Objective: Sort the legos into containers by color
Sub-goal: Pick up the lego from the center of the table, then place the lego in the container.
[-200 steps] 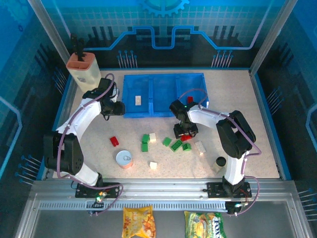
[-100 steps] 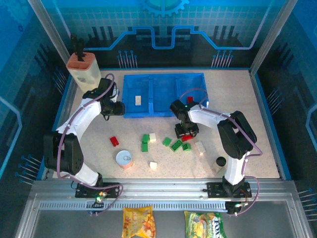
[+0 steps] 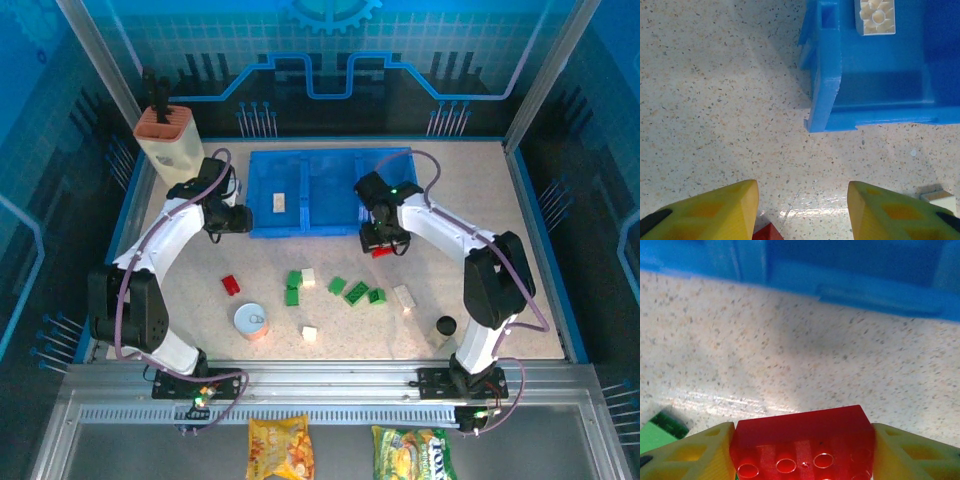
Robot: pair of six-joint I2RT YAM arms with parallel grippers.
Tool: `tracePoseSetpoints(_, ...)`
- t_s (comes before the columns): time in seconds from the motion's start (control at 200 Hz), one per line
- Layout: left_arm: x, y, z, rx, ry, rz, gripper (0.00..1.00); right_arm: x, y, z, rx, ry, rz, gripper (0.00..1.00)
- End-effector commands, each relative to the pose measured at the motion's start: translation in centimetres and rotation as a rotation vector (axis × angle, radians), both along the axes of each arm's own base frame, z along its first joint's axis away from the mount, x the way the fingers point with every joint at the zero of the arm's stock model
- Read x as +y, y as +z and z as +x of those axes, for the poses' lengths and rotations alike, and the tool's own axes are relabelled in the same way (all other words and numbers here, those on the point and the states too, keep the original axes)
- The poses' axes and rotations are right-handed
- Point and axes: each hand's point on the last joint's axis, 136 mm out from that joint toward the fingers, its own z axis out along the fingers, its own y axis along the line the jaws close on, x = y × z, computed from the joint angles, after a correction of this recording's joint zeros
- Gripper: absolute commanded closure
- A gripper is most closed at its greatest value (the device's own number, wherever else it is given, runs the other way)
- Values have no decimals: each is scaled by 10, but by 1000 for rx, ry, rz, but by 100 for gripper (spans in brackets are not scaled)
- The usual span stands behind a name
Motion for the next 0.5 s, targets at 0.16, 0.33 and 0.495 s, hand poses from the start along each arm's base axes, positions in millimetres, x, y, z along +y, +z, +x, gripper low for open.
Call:
tracePoseSetpoints(0.16, -1, 3, -4, -11, -21, -19, 49, -20, 21, 37, -38, -77, 29, 38)
tracePoseSetpoints(0.33, -1, 3, -4, -9, -20, -19, 49, -22, 24, 68, -67, -108, 49, 38)
tracePoseSetpoints(0.495, 0, 3, -4, -11, -20, -16, 49, -27, 23, 104, -113, -140, 48, 38)
